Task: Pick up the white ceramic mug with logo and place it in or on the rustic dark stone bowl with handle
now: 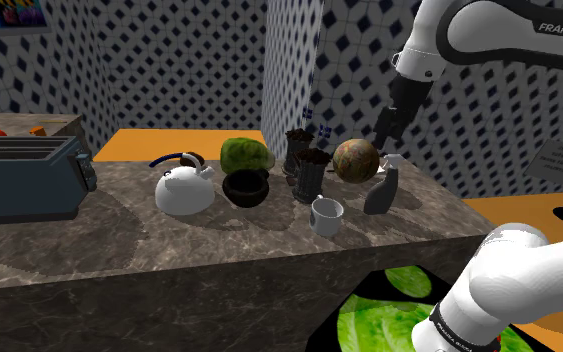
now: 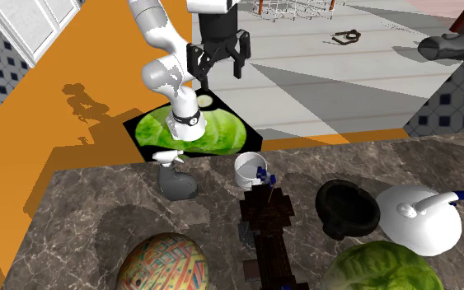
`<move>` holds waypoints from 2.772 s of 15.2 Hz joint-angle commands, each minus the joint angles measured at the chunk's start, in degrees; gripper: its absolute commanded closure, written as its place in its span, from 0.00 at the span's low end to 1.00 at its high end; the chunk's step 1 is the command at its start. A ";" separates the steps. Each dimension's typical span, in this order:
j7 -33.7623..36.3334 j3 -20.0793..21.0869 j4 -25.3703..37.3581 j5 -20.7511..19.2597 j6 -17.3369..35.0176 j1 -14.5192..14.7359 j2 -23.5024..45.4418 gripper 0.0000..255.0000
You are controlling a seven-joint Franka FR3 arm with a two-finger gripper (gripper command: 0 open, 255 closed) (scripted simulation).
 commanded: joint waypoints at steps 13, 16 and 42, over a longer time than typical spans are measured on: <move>6.10 4.98 -13.82 1.71 23.12 1.70 9.98 0.00; 7.78 6.33 -15.57 1.77 29.23 1.98 14.52 0.00; 11.83 9.03 -19.24 -0.03 46.47 1.42 28.49 1.00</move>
